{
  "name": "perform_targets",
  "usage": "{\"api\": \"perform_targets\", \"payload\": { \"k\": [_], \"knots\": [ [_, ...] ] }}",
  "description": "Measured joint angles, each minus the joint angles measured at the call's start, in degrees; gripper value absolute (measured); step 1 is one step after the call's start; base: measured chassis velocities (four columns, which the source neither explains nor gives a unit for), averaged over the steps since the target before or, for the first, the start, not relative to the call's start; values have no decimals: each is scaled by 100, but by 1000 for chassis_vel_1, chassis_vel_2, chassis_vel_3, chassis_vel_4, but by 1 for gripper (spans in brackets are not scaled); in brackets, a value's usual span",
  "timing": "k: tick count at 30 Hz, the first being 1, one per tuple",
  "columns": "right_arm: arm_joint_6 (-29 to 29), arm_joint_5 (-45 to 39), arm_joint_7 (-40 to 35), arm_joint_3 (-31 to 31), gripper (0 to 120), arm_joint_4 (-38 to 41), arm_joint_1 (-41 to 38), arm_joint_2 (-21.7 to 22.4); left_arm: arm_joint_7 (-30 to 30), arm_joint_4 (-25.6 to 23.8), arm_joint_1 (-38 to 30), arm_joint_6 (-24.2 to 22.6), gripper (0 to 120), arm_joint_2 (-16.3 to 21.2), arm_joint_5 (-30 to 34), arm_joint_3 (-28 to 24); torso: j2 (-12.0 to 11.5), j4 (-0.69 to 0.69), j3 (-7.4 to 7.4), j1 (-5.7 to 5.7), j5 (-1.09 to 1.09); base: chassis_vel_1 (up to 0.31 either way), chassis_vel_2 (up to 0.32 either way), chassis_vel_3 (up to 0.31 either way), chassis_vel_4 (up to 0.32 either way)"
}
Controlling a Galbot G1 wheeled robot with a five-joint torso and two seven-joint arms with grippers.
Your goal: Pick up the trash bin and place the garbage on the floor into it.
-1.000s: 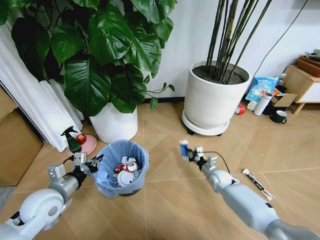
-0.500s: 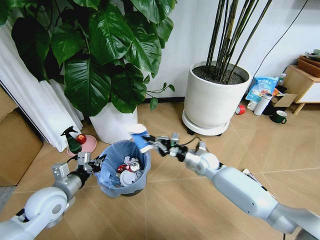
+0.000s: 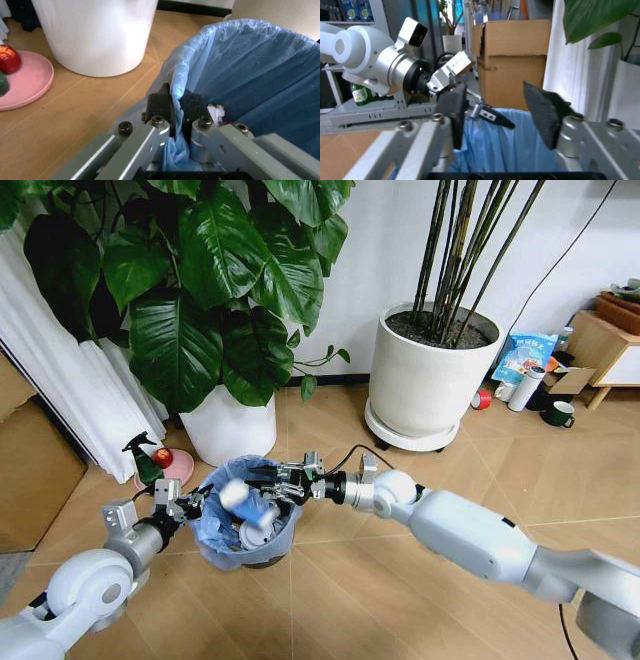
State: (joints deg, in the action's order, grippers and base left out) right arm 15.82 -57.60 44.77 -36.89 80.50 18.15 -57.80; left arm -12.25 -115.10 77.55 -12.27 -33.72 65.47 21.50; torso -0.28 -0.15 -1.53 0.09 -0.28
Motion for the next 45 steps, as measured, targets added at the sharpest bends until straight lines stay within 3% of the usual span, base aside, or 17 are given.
{"api": "perform_targets", "payload": {
  "k": [2,5,7,10,12,16,21,25,30,45],
  "knots": [
    [-4,-10,-2,0,47,9,-20,30,0,0,-5,-1,0,0,2,0,0,0,0,0,0,0,0,0,0],
    [-6,-25,-268,217,62,57,156,117,-4,14,-31,-1,0,-8,9,14,0,1,0,0,0,0,0,0,0],
    [-9,-24,-359,277,64,66,222,134,-5,17,-32,-1,0,-11,10,20,0,1,0,0,0,0,0,0,0],
    [-155,61,-1121,872,80,108,848,296,-12,10,-8,-2,0,-92,5,78,0,0,0,0,1,0,0,0,0],
    [-162,119,-1356,1005,84,108,980,332,-13,4,6,-2,0,-115,-3,91,0,-1,0,0,1,0,0,0,0],
    [-223,476,-2729,1932,99,114,1866,528,-23,-37,149,-2,0,-196,-34,221,0,0,0,0,1,0,0,0,0],
    [-398,685,-3372,2723,100,107,2705,586,-14,-67,250,-2,0,-198,-60,295,0,0,1,0,2,0,0,0,0],
    [-666,1244,-4311,3624,100,4,3675,519,-10,-97,327,-2,0,-208,-67,383,0,-2,1,0,2,0,0,0,0],
    [-920,1858,-4791,4292,100,-355,4297,368,-2,-126,408,-2,0,-160,-55,493,0,0,1,0,2,0,0,0,0],
    [-1074,2539,-4577,4845,100,-1752,4651,-53,19,-175,588,5,0,-76,-32,676,0,0,0,0,2,0,0,0,0]
  ]
}}
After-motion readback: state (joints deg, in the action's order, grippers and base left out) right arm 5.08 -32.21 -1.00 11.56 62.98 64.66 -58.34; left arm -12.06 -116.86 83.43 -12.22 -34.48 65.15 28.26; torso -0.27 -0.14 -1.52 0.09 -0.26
